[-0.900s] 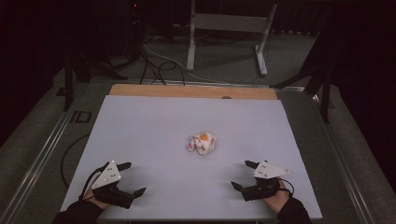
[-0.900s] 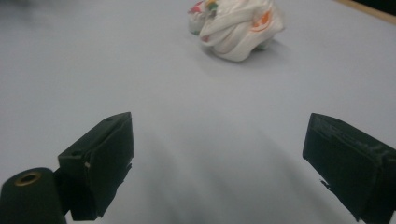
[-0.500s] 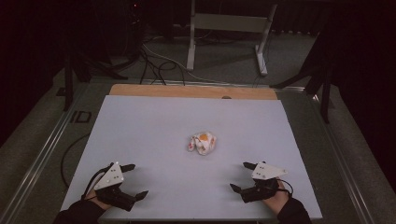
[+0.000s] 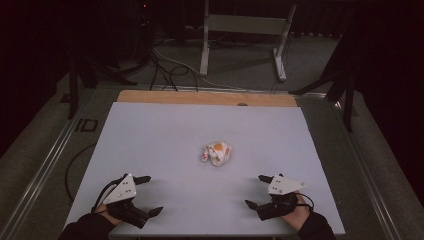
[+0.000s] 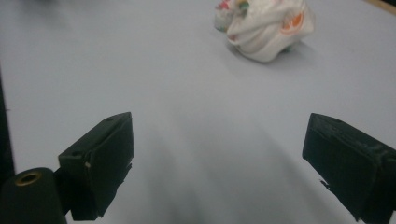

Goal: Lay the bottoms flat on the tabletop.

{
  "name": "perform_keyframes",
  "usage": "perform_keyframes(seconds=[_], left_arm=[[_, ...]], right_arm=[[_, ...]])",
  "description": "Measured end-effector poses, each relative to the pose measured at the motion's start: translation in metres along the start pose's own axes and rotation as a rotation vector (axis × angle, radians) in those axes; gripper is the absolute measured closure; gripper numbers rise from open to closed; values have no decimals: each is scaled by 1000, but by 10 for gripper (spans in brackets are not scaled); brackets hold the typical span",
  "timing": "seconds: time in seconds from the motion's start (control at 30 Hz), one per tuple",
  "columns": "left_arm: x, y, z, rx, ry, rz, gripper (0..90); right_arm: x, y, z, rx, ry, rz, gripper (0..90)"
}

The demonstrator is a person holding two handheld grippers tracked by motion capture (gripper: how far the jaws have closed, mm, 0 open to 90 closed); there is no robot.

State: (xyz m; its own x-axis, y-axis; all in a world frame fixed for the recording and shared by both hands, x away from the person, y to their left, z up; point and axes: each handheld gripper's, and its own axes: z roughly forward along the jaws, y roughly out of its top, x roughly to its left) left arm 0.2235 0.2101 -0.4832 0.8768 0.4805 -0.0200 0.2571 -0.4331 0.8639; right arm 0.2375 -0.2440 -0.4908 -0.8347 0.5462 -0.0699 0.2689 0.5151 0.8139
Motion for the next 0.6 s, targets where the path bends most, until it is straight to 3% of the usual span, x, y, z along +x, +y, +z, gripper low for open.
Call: perform_keyframes(seconds=[0.37,0.43,0.47,0.6], left_arm=[[-7,24,3,-10,-28,31,1],[-6,30,4,-11,-25,45,1],[-6,35,5,-25,0,56,1],[-1,44,9,-27,5,44,1]], right_arm=[[0,22,-17,-46,-7,-2,91],[-2,27,-21,-56,-11,4,91],[-4,31,-25,-70,-39,-3,91],[-12,39,-31,-95,-62,3,91]])
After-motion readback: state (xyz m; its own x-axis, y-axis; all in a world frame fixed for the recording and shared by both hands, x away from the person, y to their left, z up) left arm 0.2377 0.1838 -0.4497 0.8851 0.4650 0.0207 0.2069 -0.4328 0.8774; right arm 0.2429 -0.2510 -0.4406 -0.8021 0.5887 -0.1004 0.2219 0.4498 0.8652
